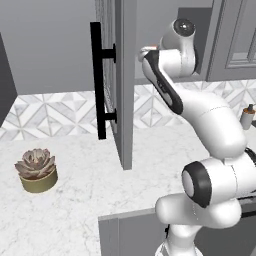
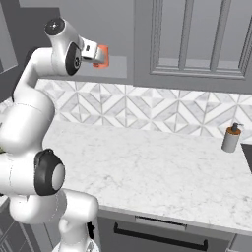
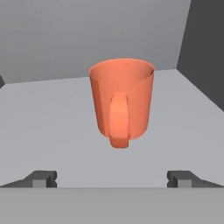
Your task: Gather all objects into one cabinet and sort the glasses and bowls to opposite sides.
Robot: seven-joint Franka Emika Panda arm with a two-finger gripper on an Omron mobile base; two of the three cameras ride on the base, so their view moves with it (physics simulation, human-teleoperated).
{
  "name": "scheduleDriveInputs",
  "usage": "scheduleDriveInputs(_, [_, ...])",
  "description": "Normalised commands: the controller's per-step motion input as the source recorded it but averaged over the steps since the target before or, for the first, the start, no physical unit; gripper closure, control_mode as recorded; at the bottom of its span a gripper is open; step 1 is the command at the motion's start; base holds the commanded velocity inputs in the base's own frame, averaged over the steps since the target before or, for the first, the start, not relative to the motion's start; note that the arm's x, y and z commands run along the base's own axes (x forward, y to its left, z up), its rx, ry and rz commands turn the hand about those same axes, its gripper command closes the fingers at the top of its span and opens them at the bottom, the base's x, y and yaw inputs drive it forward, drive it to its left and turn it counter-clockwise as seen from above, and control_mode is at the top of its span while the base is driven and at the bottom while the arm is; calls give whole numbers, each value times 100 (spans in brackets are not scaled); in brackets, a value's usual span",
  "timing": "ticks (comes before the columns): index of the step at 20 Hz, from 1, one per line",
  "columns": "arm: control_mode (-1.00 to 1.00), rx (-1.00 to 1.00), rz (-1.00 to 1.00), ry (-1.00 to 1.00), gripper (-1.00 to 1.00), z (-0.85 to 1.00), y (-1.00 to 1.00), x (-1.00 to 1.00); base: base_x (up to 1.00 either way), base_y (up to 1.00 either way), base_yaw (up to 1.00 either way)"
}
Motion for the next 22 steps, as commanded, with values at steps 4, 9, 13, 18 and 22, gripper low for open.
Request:
scheduleDriveInputs(4, [-100,3,-1,-2,-100,1,-13,50,0,0,0])
scheduleDriveInputs(9, [-100,0,-1,1,-100,0,0,22,0,0,0])
scheduleDriveInputs(13, [-100,0,-1,0,-100,0,0,36,0,0,0])
scheduleDriveInputs(18, [-100,0,0,0,-100,0,0,30,0,0,0])
scheduleDriveInputs(22, [-100,0,0,0,-100,0,0,10,0,0,0])
